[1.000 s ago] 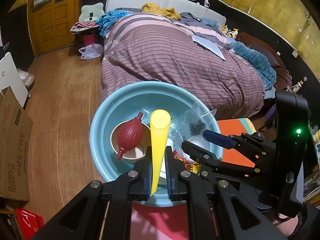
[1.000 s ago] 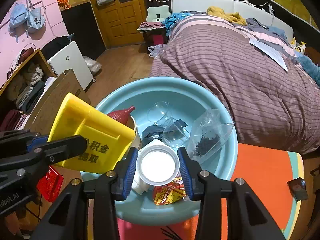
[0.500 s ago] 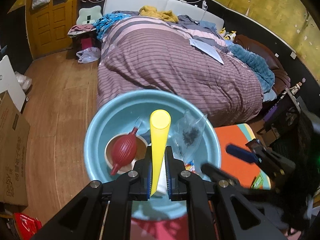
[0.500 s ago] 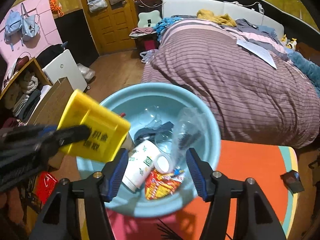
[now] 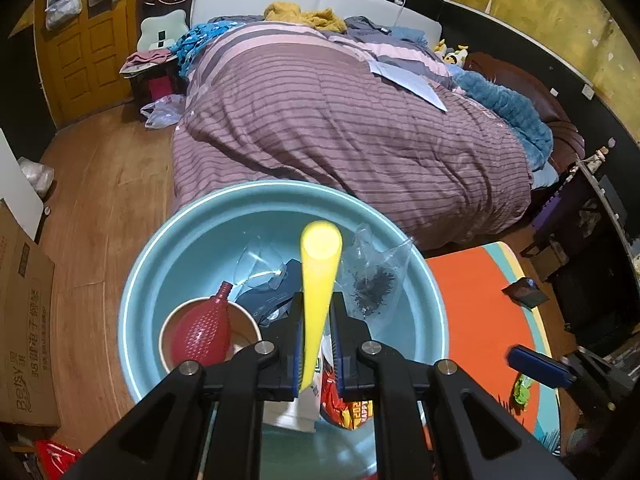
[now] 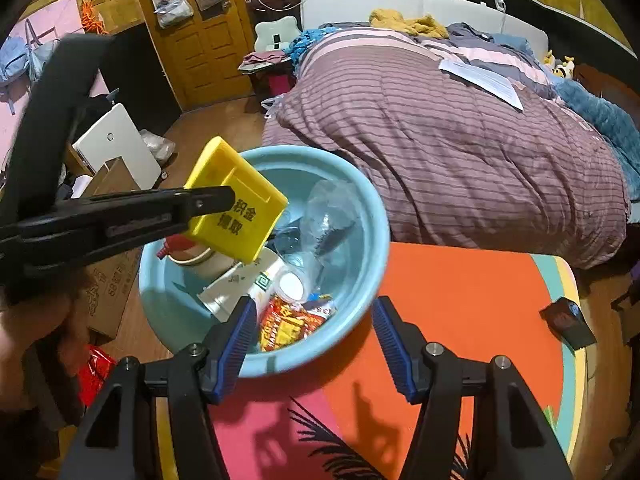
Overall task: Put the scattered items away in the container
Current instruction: 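Open the left tool to drop the yellow sign into the basin, then move left tool toward black card while right tool approaches green tea packet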
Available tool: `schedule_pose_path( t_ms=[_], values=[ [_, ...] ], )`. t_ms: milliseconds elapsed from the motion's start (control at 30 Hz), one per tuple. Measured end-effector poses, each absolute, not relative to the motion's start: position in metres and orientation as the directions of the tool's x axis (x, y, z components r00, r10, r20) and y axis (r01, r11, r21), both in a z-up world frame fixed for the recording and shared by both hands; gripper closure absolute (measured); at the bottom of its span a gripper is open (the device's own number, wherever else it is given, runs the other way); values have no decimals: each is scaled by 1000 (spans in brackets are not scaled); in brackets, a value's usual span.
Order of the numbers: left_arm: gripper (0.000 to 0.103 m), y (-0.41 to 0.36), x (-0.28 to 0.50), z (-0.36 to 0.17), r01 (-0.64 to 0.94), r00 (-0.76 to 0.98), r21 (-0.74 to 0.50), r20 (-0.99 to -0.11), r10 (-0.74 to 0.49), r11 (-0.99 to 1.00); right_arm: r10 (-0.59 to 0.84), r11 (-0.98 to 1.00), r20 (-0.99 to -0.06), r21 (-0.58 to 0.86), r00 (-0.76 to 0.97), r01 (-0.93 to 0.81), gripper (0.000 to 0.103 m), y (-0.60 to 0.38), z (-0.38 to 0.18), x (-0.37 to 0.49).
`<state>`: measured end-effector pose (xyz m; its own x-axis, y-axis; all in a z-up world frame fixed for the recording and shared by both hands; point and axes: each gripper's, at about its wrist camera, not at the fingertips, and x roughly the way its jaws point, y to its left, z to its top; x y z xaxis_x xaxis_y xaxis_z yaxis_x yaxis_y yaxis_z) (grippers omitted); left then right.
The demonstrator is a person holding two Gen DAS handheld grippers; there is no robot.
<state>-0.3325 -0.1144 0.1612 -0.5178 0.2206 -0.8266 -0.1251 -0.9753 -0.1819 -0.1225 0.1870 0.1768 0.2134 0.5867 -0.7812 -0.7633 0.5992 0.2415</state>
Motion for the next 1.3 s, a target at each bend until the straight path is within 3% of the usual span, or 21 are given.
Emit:
schedule_pose_path(
  t_ms=[33, 100, 133, 167, 333, 467, 533, 767, 833, 933, 1100, 1300],
  values=[
    [87, -113, -334, 160, -121, -520, -177, -827, 214, -977, 585, 603, -781, 240, 218, -760, 39, 183, 177, -122],
    [68, -112, -335, 161, -114, -523, -169, -828, 204, -979, 580, 612, -782, 233, 228, -755, 39, 176, 177, -122],
    [51, -112, -334, 163, -109, -529, -164, -826, 196, -981, 577, 618, -782, 230, 235, -752, 38, 171, 177, -121],
    [40, -111, -333, 164, -106, -534, -155, -824, 188, -982, 575, 624, -782, 230, 240, -747, 38, 167, 176, -120],
    [26, -107, -327, 176, -101, -562, -109, -814, 147, -989, 565, 655, -785, 238, 256, -717, 38, 144, 172, -112],
    [19, -100, -316, 189, -103, -580, -68, -806, 116, -992, 541, 672, -788, 195, 294, -715, 32, 128, 172, -111],
    [17, -96, -311, 194, -103, -587, -66, -802, 114, -993, 539, 672, -785, 181, 306, -718, 22, 119, 173, -111],
    [13, -66, -278, 210, -131, -596, -18, -798, 93, -991, 550, 688, -783, 226, 291, -690, 21, 77, 170, -108],
    [10, -53, -261, 212, -161, -600, 1, -794, 97, -987, 555, 685, -780, 233, 287, -690, 12, 59, 170, -110],
    [0, -31, -233, 216, -202, -628, 21, -770, 113, -979, 535, 693, -795, 218, 287, -687, 10, 25, 165, -116],
    [0, 16, -201, 223, -289, -691, 44, -701, 177, -956, 480, 748, -841, 242, 251, -618, 10, -43, 133, -111],
    [0, 75, -205, 198, -353, -619, 4, -750, 231, -935, 459, 785, -853, 259, 248, -563, 10, -93, 105, -94]
  ],
)
